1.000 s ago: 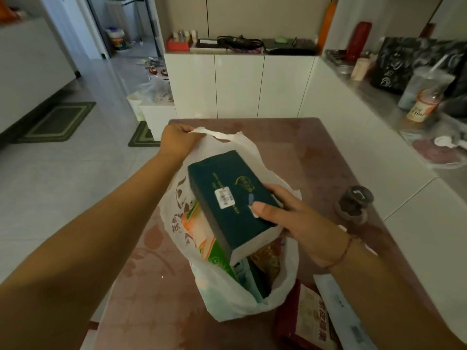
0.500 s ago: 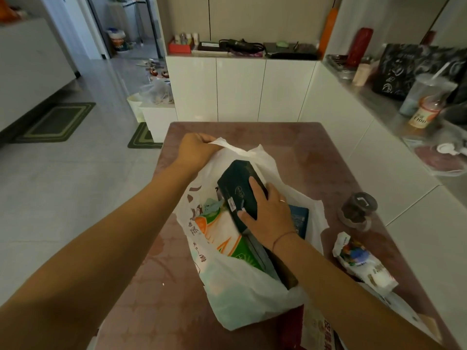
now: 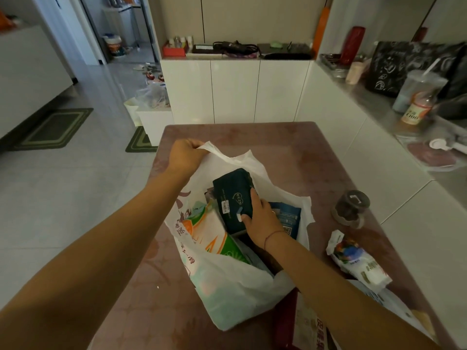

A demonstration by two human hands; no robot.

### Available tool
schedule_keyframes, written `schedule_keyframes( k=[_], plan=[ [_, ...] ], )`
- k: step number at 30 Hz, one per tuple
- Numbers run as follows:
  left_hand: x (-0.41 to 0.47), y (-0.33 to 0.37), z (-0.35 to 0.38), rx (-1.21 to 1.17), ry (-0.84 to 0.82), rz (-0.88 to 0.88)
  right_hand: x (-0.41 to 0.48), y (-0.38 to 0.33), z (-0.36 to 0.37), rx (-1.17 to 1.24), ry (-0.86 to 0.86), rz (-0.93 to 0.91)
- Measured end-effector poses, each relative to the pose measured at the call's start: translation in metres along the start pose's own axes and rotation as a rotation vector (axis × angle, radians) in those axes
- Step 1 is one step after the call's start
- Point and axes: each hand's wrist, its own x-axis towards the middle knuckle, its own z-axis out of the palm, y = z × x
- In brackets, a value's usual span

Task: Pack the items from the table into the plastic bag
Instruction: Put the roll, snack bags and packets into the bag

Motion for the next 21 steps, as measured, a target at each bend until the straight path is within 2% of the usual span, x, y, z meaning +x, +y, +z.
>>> schedule_keyframes(
  k=[4, 8, 12, 15, 18, 19, 21],
  plan=[
    [-0.008, -0.005, -0.003, 0.066, -0.054, 0.046, -0.015, -0.004, -0.005, -0.212, 0.110, -0.145],
    [-0.015, -0.019, -0.003, 0.192, -0.092, 0.071, -0.019, 0.001, 0.012, -0.361, 0.011, -0.183],
    [-0.026, -0.036, -0.002, 0.456, -0.048, 0.012, -0.018, 0.007, 0.020, -0.375, 0.019, -0.188],
    [-0.043, -0.048, -0.002, 0.701, 0.059, 0.038, -0.021, 0.007, 0.007, -0.270, 0.016, -0.233],
    [-0.071, -0.053, -0.002, 0.695, 0.145, -0.009, -0.034, 0.018, -0.015, 0.040, 0.187, -0.315],
    [-0.081, -0.055, 0.000, 0.643, 0.170, -0.034, -0.039, 0.026, -0.024, 0.153, 0.292, -0.315],
    [-0.099, -0.060, 0.004, 0.514, 0.238, -0.106, -0.046, 0.049, -0.040, 0.183, 0.549, -0.242]
  ],
)
